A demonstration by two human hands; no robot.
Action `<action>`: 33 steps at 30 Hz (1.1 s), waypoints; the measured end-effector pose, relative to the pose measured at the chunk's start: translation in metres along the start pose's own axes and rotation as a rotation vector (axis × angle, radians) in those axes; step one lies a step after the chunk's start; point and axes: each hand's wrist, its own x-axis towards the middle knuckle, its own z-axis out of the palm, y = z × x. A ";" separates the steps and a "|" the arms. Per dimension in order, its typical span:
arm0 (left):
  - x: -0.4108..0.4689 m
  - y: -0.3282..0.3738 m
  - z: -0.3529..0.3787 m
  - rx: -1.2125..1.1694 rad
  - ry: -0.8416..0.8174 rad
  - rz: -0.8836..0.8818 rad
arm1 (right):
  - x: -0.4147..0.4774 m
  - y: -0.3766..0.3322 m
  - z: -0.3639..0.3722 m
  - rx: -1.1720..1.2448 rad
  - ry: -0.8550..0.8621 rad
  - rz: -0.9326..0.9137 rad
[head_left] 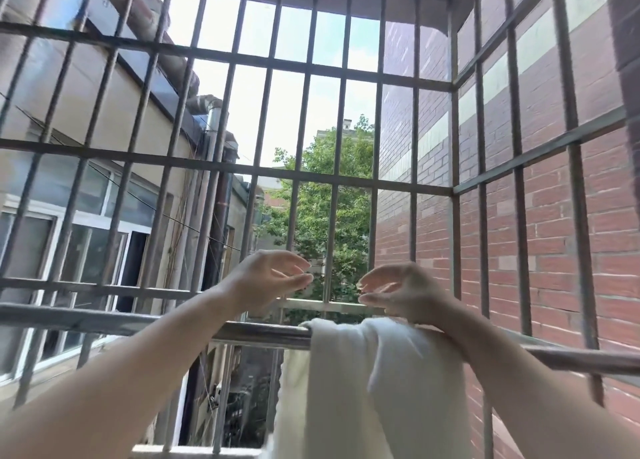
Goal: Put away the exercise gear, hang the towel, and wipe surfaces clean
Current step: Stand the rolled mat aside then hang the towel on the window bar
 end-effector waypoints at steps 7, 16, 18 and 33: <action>-0.030 0.027 0.014 -0.074 -0.087 0.043 | -0.032 -0.031 -0.008 0.097 -0.004 -0.070; -0.050 0.035 0.024 0.043 -0.089 0.053 | -0.061 -0.036 0.004 -0.158 -0.013 -0.047; -0.052 0.035 0.025 0.055 -0.053 0.074 | -0.062 -0.035 0.003 -0.125 0.015 -0.039; -0.068 0.015 -0.039 0.196 0.030 0.003 | -0.061 -0.053 0.004 -0.041 0.174 -0.068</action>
